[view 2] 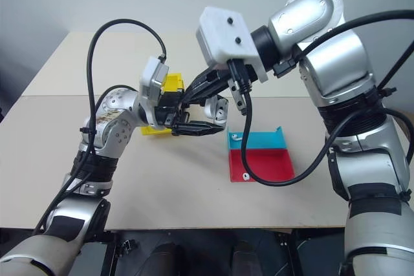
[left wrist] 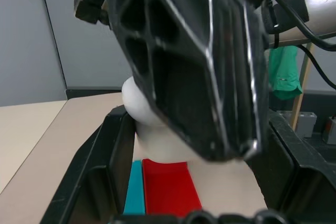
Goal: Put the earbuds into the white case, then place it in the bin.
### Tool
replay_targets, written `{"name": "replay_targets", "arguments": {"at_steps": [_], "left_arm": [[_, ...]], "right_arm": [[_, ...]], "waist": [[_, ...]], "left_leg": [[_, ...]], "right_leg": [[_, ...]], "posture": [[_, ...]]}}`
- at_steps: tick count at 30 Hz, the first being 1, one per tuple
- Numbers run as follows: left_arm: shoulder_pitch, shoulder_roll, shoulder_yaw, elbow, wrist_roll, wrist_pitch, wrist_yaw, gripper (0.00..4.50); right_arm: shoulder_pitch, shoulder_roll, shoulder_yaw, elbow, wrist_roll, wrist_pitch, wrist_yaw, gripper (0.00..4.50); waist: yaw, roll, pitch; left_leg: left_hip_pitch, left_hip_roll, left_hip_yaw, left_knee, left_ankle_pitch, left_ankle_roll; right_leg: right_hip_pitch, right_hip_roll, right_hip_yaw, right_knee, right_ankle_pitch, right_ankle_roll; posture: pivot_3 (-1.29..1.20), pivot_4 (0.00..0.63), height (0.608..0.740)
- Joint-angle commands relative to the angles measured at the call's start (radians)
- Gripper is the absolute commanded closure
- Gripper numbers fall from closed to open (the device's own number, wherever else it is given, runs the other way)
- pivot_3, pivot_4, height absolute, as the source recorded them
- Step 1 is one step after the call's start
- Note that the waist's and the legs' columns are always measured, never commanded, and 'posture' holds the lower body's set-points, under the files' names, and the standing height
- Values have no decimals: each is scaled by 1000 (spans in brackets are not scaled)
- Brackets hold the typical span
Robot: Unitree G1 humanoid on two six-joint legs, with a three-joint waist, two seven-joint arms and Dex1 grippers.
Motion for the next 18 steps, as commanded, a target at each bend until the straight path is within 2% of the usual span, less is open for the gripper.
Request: {"name": "replay_targets", "arguments": {"at_steps": [1,8,14,18], "left_arm": [[-15,12,30,-30,-14,-10,8,1672],[2,21,48,-54,-22,-6,42,1672],[26,29,67,-90,-33,10,84,1672],[49,45,91,-130,-40,31,125,1672]], "right_arm": [[-1,-42,-30,-21,2,-31,68,4471],[110,-168,-112,-45,23,-24,49,4471],[227,-184,-235,-136,80,98,-78,4471],[324,-167,-380,-221,169,239,-244,4471]], "waist": [[-1,0,0],[4,0,0],[-4,0,0],[0,0,0]], "left_leg": [[0,0,0,0,0,0],[0,0,0,0,-1,1],[1,0,0,0,0,1],[1,0,0,0,0,1]], "right_leg": [[0,0,0,0,0,0],[1,0,0,0,0,0],[0,0,1,1,0,0],[1,0,0,1,0,0]], "posture": [[0,150,740],[0,150,740],[0,150,740],[0,150,740]]}}
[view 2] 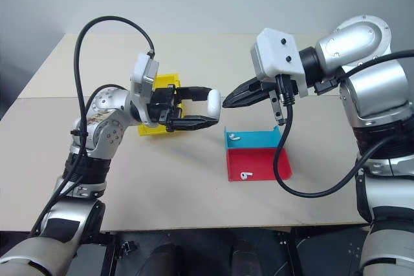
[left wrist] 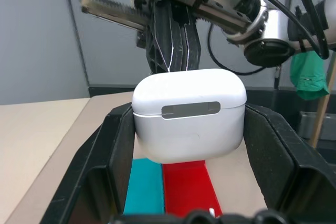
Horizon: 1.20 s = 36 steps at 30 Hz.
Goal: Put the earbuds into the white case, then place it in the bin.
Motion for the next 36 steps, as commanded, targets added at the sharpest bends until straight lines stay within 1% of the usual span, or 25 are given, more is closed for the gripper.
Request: {"name": "replay_targets", "arguments": {"at_steps": [1,3,6,8,10,11,15,18,21,24,26,27,29,30,31,32,34,35,36], "left_arm": [[17,25,44,-67,-25,17,44,1672],[35,46,56,-86,-14,23,71,1672],[75,80,96,-121,16,29,169,1672],[86,71,116,-140,89,56,346,1672],[75,25,133,-131,177,106,575,1672],[67,0,141,-122,208,139,673,1672],[59,-68,125,-80,308,162,871,1672],[32,-129,101,-11,417,176,1056,1672],[7,-190,133,35,451,236,1189,1672],[10,-194,119,49,473,250,1204,1672],[12,-184,115,51,474,271,1199,955],[12,-177,117,50,470,286,1192,740],[15,-163,121,38,467,279,1180,133],[16,-158,122,32,466,271,1175,41],[18,-153,124,21,459,267,1165,41],[28,-130,126,-8,434,267,1114,41],[60,-85,169,-87,326,277,977,41],[73,-73,186,-113,290,280,939,41],[99,-33,187,-150,274,278,891,41]], "right_arm": [[57,1,-179,-99,117,138,-145,4471],[116,-5,-259,-157,182,208,-204,4471],[268,4,-386,-293,264,314,-339,4471],[368,34,-453,-387,322,387,-450,4471],[441,56,-493,-464,382,442,-531,4471],[470,62,-502,-497,399,452,-557,4471],[517,98,-505,-565,458,472,-673,4471],[528,121,-490,-591,479,475,-749,4471],[542,130,-486,-611,498,472,-800,4471],[560,126,-492,-625,521,466,-829,4471],[569,117,-496,-627,539,466,-841,4500],[572,113,-496,-627,547,464,-845,4500],[572,108,-495,-621,556,457,-847,4500],[573,106,-494,-617,560,454,-848,4500],[574,103,-492,-612,561,449,-846,4500],[578,102,-487,-602,550,439,-841,4500],[599,102,-467,-581,498,394,-814,4500],[609,102,-461,-577,479,376,-805,4500],[617,110,-442,-559,443,357,-815,4500]], "waist": [[2,0,0],[4,0,0],[10,0,0],[15,0,0],[19,0,0],[23,0,0],[24,-1,0],[25,-1,0],[25,-1,0],[24,-1,0],[23,-1,0],[23,-1,0],[23,-1,0],[23,-1,0],[23,-1,0],[24,-1,0],[22,-1,0],[21,-1,0],[21,-1,0]], "left_leg": [[0,0,0,0,0,0],[0,0,0,0,0,0],[0,0,0,-1,0,0],[0,0,0,-1,-2,3],[0,0,-1,1,-2,4],[1,0,0,1,-2,4],[1,0,-1,2,-2,4],[1,0,-1,2,-2,4],[1,-1,-1,2,-2,4],[0,-1,-1,2,-2,4],[0,-1,-1,1,-2,4],[0,-1,-1,0,-2,4],[0,-1,-1,0,-2,4],[0,-1,-1,1,-2,4],[0,-1,-1,1,-2,4],[1,-1,-1,1,-2,4],[0,-1,-1,1,-2,4],[0,-1,-1,0,-2,4],[0,0,-1,-1,-2,4]], "right_leg": [[0,0,0,0,0,0],[0,0,0,0,0,0],[0,0,0,-1,0,0],[0,0,0,-1,0,0],[1,0,0,-1,0,0],[1,0,0,-1,0,0],[1,0,0,-1,0,0],[1,0,0,-1,0,0],[1,0,0,-1,0,0],[1,0,0,-1,0,0],[1,0,0,-1,0,0],[1,0,0,-1,0,0],[1,0,0,-1,0,0],[1,0,0,-1,0,0],[1,0,0,-1,0,0],[1,0,0,-1,0,0],[1,0,0,-1,0,0],[1,0,0,-1,0,0],[1,0,0,-1,0,0]], "posture": [[0,150,740],[0,150,740],[0,150,740],[0,150,740],[0,150,740],[0,150,740],[0,150,740],[0,150,740],[0,150,740],[0,150,740],[0,150,740],[0,150,740],[0,150,740],[0,150,740],[0,150,740],[0,150,740],[0,150,740],[0,150,740],[0,150,740]]}}
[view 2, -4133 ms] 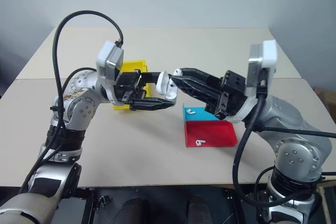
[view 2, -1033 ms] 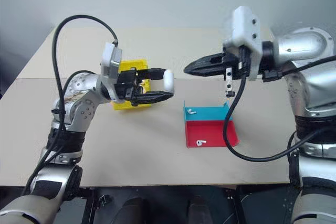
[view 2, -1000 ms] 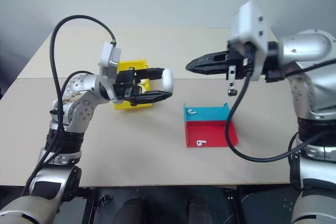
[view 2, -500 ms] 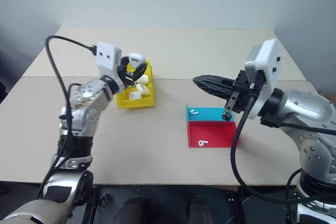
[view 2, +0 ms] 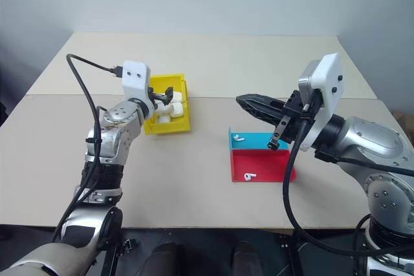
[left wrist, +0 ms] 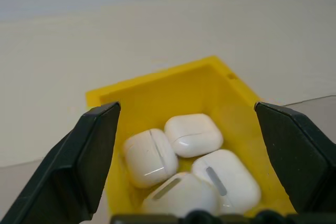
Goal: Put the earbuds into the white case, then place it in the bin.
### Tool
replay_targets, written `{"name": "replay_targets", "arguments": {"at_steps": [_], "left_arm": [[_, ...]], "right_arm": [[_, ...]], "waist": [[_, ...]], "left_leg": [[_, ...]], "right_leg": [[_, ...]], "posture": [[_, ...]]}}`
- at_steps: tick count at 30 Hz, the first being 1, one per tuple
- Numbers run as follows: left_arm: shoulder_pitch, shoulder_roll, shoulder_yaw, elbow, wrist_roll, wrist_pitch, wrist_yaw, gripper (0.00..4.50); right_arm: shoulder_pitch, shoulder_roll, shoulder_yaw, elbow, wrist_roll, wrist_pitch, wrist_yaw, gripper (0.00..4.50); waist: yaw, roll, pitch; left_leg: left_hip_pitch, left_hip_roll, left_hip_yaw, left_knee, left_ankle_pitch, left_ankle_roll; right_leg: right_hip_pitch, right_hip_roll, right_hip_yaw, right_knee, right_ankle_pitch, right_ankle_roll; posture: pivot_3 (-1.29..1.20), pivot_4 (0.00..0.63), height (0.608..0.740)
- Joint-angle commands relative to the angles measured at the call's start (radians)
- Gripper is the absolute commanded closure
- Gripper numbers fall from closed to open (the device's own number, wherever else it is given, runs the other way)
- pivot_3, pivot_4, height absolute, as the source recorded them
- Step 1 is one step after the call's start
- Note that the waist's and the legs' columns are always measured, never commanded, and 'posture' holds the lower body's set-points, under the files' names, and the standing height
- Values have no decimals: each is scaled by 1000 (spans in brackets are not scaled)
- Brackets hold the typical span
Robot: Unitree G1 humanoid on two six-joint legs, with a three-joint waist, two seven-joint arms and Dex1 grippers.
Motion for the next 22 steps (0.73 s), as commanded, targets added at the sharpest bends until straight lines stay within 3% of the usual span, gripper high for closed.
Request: {"name": "replay_targets", "arguments": {"at_steps": [1,5,13,16,22], "left_arm": [[48,96,41,-145,-91,-14,-163,41],[179,273,50,-272,-150,-50,-371,41],[514,501,199,-395,-321,-184,-752,41],[594,572,302,-445,-470,-129,-873,41],[628,650,385,-528,-628,-36,-886,41]], "right_arm": [[22,4,30,34,-96,-88,-1,4500],[109,15,108,85,-236,-158,-5,4500],[155,-26,115,132,-267,-204,119,4500],[162,-57,96,138,-251,-214,181,4500],[176,-73,79,128,-255,-220,214,4500]], "waist": [[-5,0,0],[-10,0,-1],[-11,0,0],[-10,-1,0],[-1,-1,0]], "left_leg": [[0,0,0,0,0,0],[1,0,0,0,1,-1],[2,1,2,0,0,-1],[2,1,2,0,0,-1],[4,1,2,0,0,0]], "right_leg": [[0,0,0,0,0,0],[0,0,0,0,0,0],[-1,0,1,-2,0,-1],[-1,0,1,-2,-1,-1],[1,0,1,-2,-1,-1]], "posture": [[0,150,740],[0,150,740],[0,150,740],[0,150,740],[0,150,740]]}}
